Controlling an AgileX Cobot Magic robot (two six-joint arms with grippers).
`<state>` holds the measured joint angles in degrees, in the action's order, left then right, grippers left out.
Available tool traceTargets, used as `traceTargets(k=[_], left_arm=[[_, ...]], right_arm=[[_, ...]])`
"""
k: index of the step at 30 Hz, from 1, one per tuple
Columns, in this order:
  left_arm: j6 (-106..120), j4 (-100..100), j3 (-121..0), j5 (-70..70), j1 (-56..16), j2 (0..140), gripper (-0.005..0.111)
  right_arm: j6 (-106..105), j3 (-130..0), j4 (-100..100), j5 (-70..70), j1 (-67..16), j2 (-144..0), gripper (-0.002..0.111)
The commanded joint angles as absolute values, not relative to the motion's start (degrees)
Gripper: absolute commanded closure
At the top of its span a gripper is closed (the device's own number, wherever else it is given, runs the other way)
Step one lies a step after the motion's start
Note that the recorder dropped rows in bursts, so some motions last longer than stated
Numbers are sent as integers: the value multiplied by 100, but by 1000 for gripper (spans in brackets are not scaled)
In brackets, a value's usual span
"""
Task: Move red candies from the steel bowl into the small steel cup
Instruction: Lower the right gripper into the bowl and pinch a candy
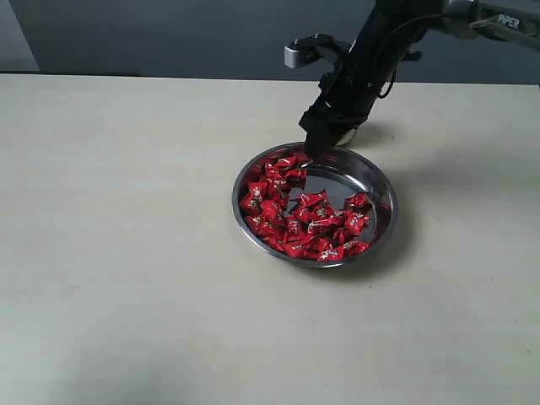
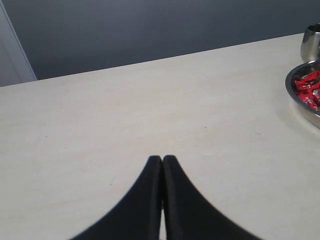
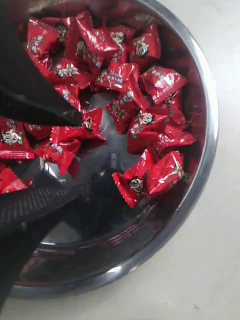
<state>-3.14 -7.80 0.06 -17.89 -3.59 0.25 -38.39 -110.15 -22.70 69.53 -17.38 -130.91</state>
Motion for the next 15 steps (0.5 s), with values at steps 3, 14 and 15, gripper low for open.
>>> traceTargets(k=[3, 14, 15], left_arm=[[-346, -777, 0, -1769, -419, 0, 106], [-346, -777, 0, -1769, -419, 0, 106], [-346, -777, 0, -1769, -419, 0, 106]], right_arm=[[-3433, -11001, -2171, 6996, -1742, -13391, 69], [-2693, -10746, -1964, 6996, -2038, -13439, 69], [-2765, -10664, -1934, 6996, -2075, -13450, 69]])
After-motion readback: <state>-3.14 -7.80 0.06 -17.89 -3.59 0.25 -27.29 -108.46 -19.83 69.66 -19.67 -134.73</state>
